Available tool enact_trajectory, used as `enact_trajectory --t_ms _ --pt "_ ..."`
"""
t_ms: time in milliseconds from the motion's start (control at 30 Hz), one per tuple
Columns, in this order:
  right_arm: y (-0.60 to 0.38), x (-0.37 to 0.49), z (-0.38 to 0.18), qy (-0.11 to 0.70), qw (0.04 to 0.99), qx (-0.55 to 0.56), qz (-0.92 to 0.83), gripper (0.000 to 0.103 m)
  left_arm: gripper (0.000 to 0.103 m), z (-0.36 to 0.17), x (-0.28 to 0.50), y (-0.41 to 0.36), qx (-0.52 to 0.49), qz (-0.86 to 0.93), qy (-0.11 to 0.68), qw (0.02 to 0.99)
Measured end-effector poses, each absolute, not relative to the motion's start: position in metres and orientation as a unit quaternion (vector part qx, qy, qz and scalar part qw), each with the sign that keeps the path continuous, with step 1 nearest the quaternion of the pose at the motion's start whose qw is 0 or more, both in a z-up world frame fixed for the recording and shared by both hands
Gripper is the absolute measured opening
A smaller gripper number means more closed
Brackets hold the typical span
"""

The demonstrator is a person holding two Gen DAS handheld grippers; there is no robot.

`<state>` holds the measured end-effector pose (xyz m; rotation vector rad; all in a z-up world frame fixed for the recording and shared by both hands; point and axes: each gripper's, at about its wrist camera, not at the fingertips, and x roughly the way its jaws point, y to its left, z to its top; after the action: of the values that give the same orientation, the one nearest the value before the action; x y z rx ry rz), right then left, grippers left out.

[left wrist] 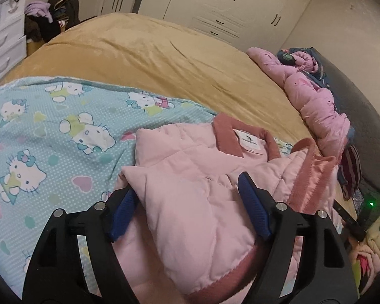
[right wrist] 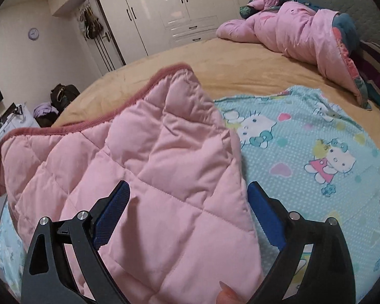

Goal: Fold large clothes
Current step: 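Open both tools and release the folded hem onto the jacket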

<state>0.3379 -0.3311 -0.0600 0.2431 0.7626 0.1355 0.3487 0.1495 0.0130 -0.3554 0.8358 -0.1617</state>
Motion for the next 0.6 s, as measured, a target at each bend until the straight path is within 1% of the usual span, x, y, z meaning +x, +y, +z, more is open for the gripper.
enact_trajectory --t_ms 33,100,333,367,400,500,600 --pt "-0.331 0.339 -0.062 0.372 0.918 0.119 0.065 0.093 0.072 0.016 0.345 0.150 -0.175 -0.082 0.398 0.897" --pt "-0.333 0.338 -0.063 0.373 0.918 0.120 0.064 0.093 0.080 0.024 0.335 0.153 -0.185 -0.095 0.381 0.901" --pt "-0.341 0.339 -0.062 0.367 0.914 0.152 0.081 0.093 0.081 0.033 0.323 0.167 -0.219 -0.110 0.354 0.903" --pt "-0.342 0.339 -0.062 0.366 0.914 0.155 0.080 0.093 0.083 0.034 0.322 0.169 -0.223 -0.111 0.349 0.903" --pt "-0.342 0.339 -0.061 0.366 0.914 0.156 0.078 0.093 0.094 0.038 0.319 0.172 -0.223 -0.105 0.337 0.909" --pt "-0.342 0.338 -0.060 0.364 0.915 0.156 0.078 0.093 0.094 0.056 0.306 0.177 -0.200 -0.093 0.300 0.928" --pt "-0.340 0.338 -0.060 0.365 0.915 0.154 0.075 0.093 0.094 0.061 0.303 0.172 -0.134 -0.057 0.296 0.944"
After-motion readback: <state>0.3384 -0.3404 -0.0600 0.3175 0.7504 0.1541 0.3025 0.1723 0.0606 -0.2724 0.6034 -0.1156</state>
